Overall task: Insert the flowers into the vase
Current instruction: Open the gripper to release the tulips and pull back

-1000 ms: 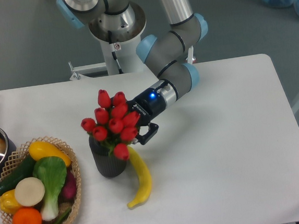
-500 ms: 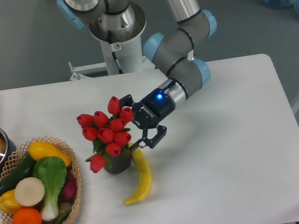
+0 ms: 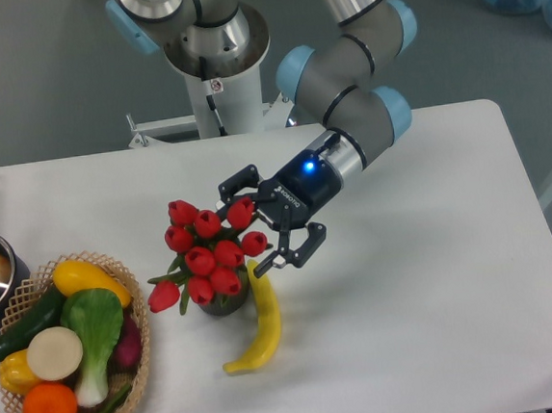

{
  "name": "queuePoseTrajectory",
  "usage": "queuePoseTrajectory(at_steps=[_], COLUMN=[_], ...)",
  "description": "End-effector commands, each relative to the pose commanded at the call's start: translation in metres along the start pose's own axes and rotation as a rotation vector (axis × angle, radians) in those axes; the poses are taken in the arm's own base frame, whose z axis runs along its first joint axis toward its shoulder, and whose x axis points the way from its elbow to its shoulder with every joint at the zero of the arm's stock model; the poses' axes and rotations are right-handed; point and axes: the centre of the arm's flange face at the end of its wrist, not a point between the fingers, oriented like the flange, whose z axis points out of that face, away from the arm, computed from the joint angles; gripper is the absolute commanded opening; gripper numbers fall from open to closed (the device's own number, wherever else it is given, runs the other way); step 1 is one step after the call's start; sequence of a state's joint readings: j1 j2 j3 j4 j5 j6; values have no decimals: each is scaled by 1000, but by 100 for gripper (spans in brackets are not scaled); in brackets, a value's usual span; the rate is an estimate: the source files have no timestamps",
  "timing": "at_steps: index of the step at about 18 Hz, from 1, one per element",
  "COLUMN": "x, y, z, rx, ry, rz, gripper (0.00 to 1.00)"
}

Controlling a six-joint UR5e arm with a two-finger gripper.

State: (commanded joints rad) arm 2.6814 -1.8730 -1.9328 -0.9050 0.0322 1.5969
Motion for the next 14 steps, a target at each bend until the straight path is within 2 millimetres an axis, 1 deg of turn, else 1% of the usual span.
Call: queuePoseTrajectory(at_steps=[6,7,9,12,13,14], x=[3,3,4,13,15,19], y=[4,2,4,2,2,5], z=[-2,-2,-7,-9,-14,-16], rx=[-6,-23,-84,-137,-149,-165], ry=[-3,-4,-10,-13,-22,-24], rz=[-8,-3,2,9,10,3], gripper=[100,100,100,100,100,100])
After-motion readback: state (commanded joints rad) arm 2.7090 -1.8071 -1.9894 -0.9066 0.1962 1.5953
